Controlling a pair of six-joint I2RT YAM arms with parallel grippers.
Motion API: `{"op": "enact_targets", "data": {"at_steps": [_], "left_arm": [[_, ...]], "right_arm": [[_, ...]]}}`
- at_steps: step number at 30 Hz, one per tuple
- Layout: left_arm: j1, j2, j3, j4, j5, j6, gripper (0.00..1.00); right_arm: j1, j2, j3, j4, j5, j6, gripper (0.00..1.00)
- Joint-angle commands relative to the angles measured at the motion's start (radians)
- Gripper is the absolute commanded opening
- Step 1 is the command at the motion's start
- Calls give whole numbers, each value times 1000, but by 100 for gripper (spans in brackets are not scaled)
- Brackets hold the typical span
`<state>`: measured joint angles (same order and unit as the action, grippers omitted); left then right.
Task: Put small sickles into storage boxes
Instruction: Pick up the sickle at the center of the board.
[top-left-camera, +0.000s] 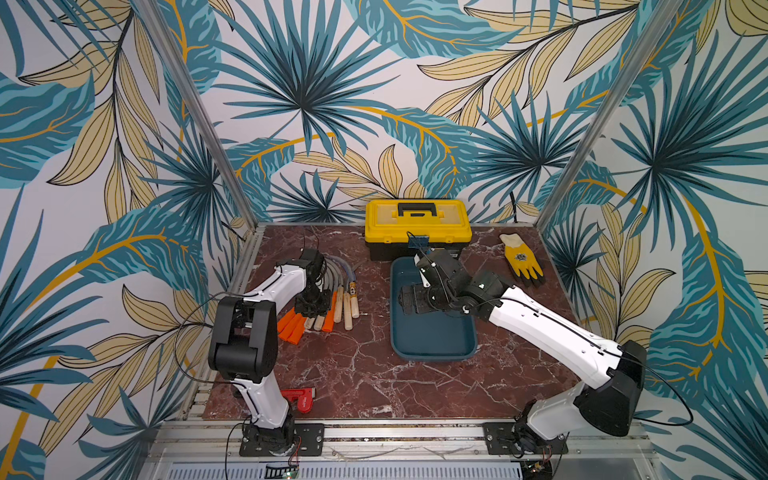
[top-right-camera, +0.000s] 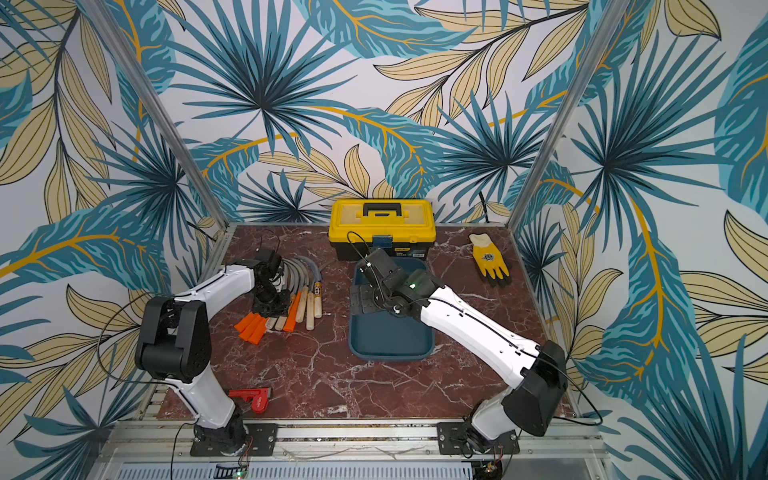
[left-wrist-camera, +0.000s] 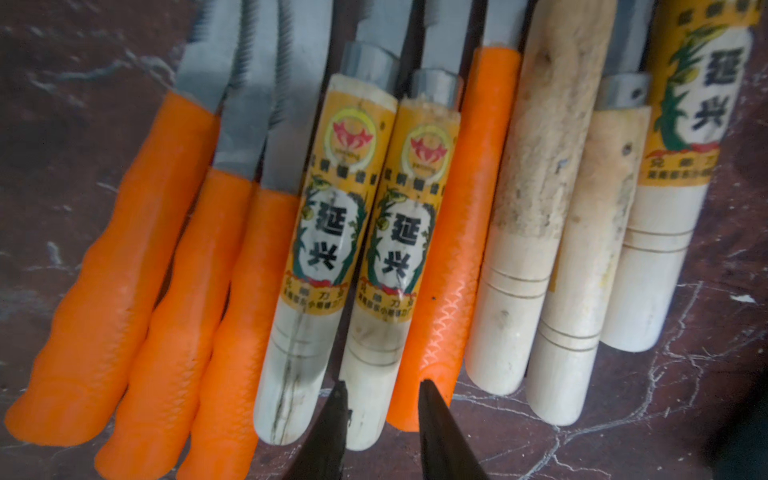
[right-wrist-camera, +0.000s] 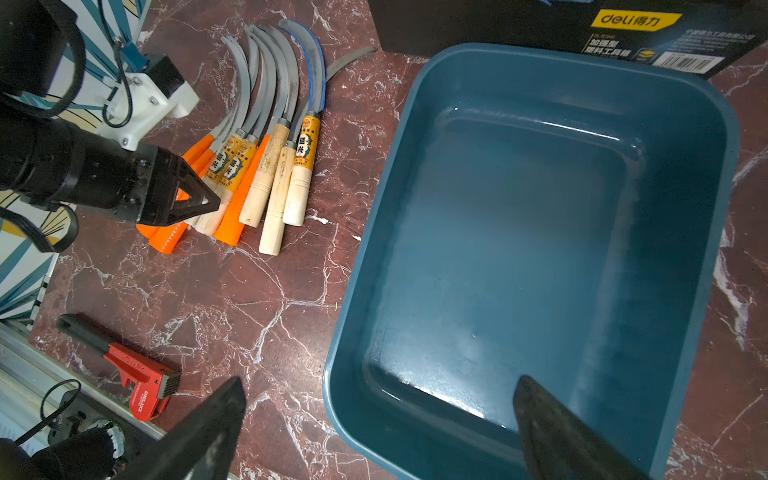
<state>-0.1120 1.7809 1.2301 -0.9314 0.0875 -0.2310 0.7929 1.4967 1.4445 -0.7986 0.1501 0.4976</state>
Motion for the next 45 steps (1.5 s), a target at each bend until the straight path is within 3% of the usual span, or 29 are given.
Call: {"op": "enact_targets", "data": {"at_steps": [1,21,24,26,28,33,45], "left_arm": [[6,24,24,18,11,14,32],[5,136,18,68,3,7,37],[4,144,18,70,0,6,31],[0,142,19,71,-2,5,21],[-2,138,20,71,0,2,20],[-4,120,26,69,4,-12,1],[-5,25,34,56,20,-36,0]], "right_arm": [[5,20,10,-23,17,7,100],[5,30,7,-19,34,14,99],[5,35,14,-20,35,10,99],[5,38,20,-25,35,5,100],[5,39,23,-26,36,4,100],[5,39,26,-24,40,2,100],[5,35,22,-28,41,2,100]]}}
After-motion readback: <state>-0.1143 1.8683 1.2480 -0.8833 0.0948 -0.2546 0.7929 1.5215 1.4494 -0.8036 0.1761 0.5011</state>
